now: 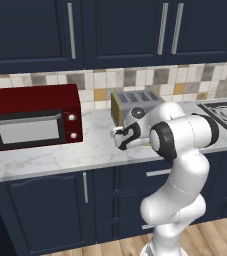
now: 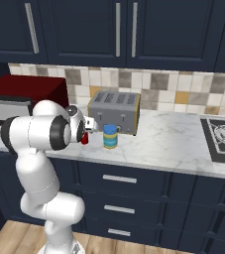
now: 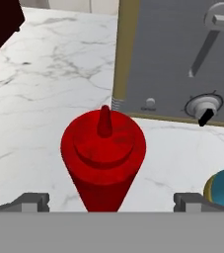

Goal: Place the mayonnaise and ketchup from the counter to the top shelf of the fridge. If the existing items in the fridge are on the top shelf, move them to other shelves.

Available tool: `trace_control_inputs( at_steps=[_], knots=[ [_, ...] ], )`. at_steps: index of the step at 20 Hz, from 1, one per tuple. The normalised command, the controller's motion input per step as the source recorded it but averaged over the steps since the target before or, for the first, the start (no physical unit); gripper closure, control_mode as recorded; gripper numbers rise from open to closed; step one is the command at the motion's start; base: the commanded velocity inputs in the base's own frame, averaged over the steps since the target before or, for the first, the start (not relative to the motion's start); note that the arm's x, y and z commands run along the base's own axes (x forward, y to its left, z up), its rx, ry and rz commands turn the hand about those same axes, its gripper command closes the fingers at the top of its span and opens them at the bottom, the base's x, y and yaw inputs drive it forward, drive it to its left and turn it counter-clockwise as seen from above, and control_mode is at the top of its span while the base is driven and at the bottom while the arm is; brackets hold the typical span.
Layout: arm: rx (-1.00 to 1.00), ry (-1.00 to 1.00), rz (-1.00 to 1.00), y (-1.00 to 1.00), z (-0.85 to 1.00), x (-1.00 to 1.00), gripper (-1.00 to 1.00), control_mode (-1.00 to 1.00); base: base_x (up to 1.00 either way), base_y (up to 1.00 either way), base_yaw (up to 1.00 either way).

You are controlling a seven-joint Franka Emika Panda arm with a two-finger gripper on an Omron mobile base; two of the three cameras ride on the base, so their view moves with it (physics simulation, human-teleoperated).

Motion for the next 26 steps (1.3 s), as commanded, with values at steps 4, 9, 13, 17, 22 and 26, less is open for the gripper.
trace_control_inputs(
  at_steps=[4,9,13,17,22,26],
  knots=[
    [0.00,-0.02,0.00,0.00,-0.07,0.18,-1.00,-1.00,0.00,0.00,0.00],
    [0.00,-0.01,0.00,0.00,-0.04,0.16,-1.00,-1.00,0.00,0.00,0.00],
    [0.00,-0.01,0.00,0.03,-0.02,0.23,-1.00,-1.00,0.00,0.00,0.00],
    [0.00,-0.03,0.00,0.05,-0.02,0.13,-1.00,-1.00,0.00,0.00,0.00],
    [0.00,-0.03,0.00,0.13,-0.05,0.02,1.00,-1.00,0.00,0.00,0.00],
    [0.00,0.00,0.00,0.03,-0.04,0.00,1.00,-1.00,0.00,0.00,0.00]
  ],
)
